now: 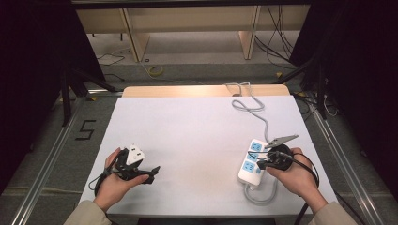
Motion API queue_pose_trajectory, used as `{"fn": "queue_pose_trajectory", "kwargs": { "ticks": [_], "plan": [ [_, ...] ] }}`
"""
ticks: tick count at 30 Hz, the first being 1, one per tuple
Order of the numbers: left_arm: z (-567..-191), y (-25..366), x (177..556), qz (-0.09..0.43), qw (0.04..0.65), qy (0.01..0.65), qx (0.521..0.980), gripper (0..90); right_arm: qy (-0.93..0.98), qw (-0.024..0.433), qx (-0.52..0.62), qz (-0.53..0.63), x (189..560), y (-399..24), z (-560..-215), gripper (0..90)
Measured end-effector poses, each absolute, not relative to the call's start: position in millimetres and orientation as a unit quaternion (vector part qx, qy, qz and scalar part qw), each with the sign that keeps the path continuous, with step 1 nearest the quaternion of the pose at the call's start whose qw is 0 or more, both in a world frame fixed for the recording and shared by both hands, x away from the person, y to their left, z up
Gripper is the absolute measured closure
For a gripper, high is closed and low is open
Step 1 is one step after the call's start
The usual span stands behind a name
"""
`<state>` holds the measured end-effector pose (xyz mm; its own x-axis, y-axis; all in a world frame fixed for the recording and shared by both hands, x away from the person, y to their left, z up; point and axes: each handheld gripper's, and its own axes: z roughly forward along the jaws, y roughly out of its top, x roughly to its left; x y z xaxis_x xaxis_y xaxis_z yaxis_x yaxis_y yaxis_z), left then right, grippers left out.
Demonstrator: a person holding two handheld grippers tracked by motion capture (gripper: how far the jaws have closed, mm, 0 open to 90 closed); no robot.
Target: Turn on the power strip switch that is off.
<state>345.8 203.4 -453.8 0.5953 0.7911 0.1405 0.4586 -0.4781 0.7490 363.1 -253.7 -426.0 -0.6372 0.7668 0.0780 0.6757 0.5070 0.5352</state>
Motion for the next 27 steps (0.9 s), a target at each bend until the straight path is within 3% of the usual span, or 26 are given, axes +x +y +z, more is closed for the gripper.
{"fn": "queue_pose_trajectory", "kwargs": {
  "ticks": [27],
  "plan": [
    [-453.4,203.4,345.5,0.242,0.343,0.378,0.825,9.8,0.879,0.072,0.407,0.239,367.7,-247.6,-432.6,90.0]
  ]
}}
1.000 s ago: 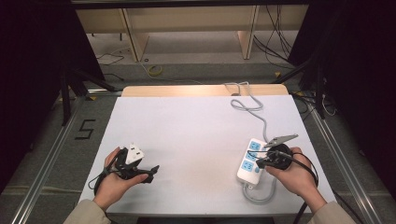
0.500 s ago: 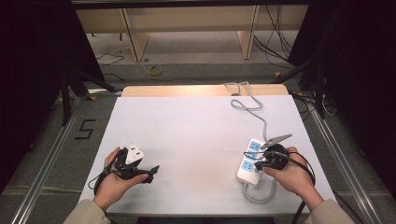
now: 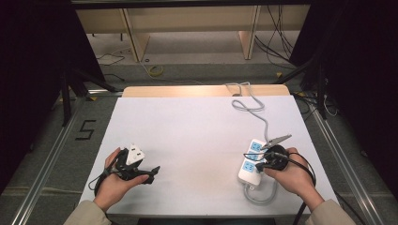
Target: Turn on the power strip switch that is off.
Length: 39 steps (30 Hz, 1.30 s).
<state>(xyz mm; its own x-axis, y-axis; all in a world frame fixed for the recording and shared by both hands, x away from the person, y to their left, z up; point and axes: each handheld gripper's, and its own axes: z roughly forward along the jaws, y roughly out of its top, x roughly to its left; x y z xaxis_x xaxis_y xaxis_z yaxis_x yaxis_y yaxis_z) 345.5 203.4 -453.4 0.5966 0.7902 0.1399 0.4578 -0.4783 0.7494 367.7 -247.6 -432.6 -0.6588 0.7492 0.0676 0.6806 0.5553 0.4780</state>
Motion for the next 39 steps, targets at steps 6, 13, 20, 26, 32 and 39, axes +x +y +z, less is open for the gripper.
{"fn": "queue_pose_trajectory", "kwargs": {
  "ticks": [6,13,20,26,32,39],
  "plan": [
    [-453.4,203.2,345.5,0.242,0.343,0.378,0.825,9.8,0.881,0.073,0.405,0.234,368.6,-246.0,-432.8,90.0],
    [-453.4,202.8,345.5,0.241,0.344,0.379,0.825,9.8,0.882,0.074,0.405,0.228,369.2,-244.8,-432.9,90.0],
    [-453.3,203.1,345.7,0.241,0.344,0.378,0.825,9.8,0.888,0.079,0.397,0.217,368.6,-242.5,-432.6,90.0],
    [-453.3,203.2,345.6,0.241,0.344,0.378,0.825,9.8,0.890,0.078,0.395,0.214,368.4,-241.8,-433.1,90.0],
    [-453.5,203.2,345.4,0.240,0.344,0.379,0.825,9.8,0.892,0.077,0.394,0.207,367.8,-240.3,-433.4,90.0],
    [-453.5,203.1,345.4,0.240,0.345,0.379,0.825,9.8,0.893,0.077,0.395,0.204,367.7,-239.7,-433.9,90.0]
  ]
}}
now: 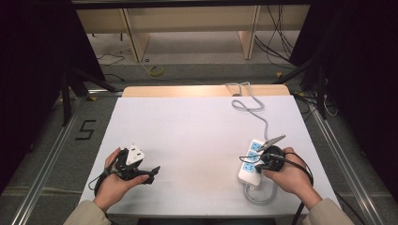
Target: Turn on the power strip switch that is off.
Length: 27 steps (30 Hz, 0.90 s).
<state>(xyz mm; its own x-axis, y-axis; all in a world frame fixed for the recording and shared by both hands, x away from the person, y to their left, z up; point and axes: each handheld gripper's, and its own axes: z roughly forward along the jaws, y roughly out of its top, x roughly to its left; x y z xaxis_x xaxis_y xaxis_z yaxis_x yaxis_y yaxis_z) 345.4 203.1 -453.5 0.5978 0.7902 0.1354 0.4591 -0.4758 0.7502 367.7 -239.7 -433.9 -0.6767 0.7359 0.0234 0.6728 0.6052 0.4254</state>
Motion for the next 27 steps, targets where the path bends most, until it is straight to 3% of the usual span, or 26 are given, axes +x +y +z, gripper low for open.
{"fn": "queue_pose_trajectory", "kwargs": {
  "ticks": [27],
  "plan": [
    [-453.5,202.2,344.5,0.238,0.346,0.379,0.825,9.8,0.889,0.062,0.409,0.197,372.2,-239.8,-435.1,90.0]
  ]
}}
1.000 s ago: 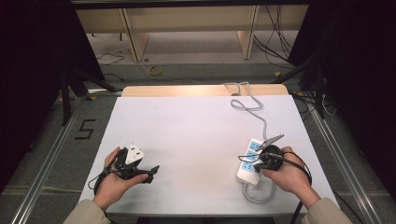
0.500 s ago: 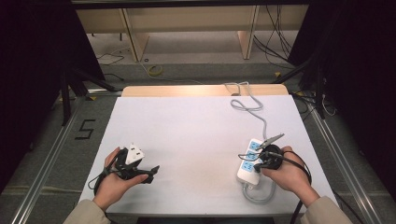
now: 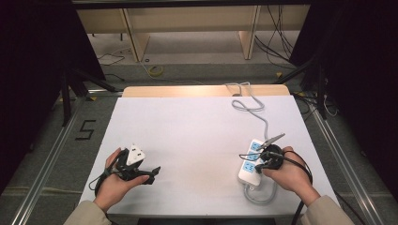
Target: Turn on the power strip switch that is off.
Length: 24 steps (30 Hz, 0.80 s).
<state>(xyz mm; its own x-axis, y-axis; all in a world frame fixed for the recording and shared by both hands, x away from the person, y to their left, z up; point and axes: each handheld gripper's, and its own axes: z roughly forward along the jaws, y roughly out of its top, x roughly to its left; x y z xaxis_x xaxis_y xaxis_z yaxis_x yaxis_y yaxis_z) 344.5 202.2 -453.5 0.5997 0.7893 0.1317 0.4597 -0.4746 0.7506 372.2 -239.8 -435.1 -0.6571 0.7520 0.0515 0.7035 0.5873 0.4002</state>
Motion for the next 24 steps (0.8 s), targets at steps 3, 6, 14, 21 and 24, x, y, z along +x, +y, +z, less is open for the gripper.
{"fn": "queue_pose_trajectory", "kwargs": {
  "ticks": [3,6,14,21,24],
  "plan": [
    [-453.7,202.2,344.4,0.239,0.345,0.378,0.825,9.8,0.887,0.060,0.411,0.200,372.3,-240.8,-435.4,90.0],
    [-453.7,202.2,344.4,0.240,0.345,0.378,0.825,9.8,0.886,0.061,0.411,0.204,371.8,-241.6,-435.7,90.0],
    [-453.8,202.5,344.6,0.241,0.344,0.378,0.825,9.8,0.884,0.063,0.411,0.211,370.4,-242.8,-436.4,90.0],
    [-453.8,202.9,345.0,0.239,0.344,0.378,0.826,9.8,0.885,0.068,0.405,0.219,368.1,-244.3,-437.0,90.0],
    [-453.8,202.7,345.1,0.239,0.343,0.378,0.826,9.8,0.886,0.064,0.400,0.226,366.6,-243.6,-438.0,90.0]
  ]
}}
